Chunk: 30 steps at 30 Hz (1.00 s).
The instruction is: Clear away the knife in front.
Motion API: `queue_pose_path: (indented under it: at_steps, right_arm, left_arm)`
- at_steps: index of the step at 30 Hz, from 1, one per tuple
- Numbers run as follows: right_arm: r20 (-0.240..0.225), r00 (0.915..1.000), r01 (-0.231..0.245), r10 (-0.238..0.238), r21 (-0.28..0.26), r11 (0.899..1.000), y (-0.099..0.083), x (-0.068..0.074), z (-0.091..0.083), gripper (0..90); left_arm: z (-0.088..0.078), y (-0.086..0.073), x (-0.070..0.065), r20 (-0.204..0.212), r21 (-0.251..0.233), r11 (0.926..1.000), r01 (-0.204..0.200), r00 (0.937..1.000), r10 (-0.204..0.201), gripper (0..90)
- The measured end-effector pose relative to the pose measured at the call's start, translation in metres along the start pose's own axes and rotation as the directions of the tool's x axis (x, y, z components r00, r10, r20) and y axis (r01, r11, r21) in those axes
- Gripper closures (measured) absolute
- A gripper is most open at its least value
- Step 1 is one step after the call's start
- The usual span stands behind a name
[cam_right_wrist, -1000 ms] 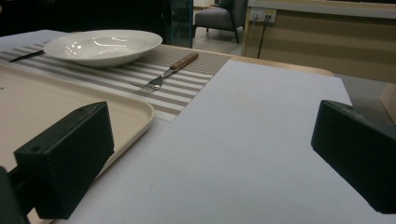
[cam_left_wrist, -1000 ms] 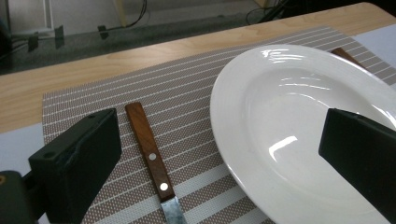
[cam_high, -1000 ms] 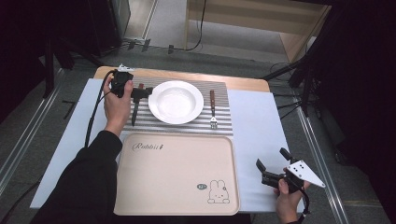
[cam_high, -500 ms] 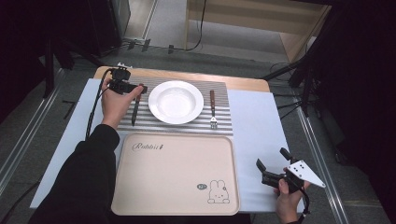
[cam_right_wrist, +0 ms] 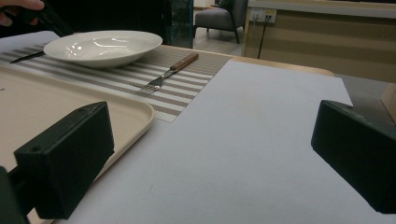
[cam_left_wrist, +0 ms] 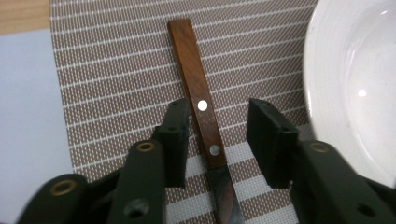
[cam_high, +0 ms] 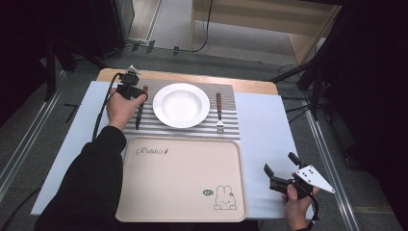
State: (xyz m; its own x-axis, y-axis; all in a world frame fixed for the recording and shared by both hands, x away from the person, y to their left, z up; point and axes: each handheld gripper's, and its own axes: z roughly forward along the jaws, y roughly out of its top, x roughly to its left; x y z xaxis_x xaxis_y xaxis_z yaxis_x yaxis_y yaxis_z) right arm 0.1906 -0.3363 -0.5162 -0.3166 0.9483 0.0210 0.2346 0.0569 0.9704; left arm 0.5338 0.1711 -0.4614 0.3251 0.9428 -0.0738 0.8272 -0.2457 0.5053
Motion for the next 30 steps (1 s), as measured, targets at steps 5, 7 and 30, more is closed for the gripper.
queue_pose_path:
  at_steps: [5, 7, 30]
  right_arm:
    - [0.0, 1.0, 0.001, -0.001, 0.0, 1.0, 0.0, 0.0, 0.0, 0.0]
    - [0.0, 1.0, 0.0, 0.0, 0.001, 1.0, 0.0, 0.0, 0.0, 0.0]
    - [0.007, 1.0, 0.0, 0.0, 0.009, 1.0, 0.0, 0.001, 0.0, 0.0]
  left_arm:
    - [0.004, -0.001, -0.004, -0.035, 0.027, 0.9996, -0.012, 0.9993, 0.013, 62.1]
    - [0.006, -0.002, -0.007, -0.08, 0.043, 0.9984, -0.036, 0.996, 0.039, 64.9]
    - [0.013, -0.005, -0.015, -0.117, 0.087, 0.9948, -0.052, 0.9911, 0.062, 76.2]
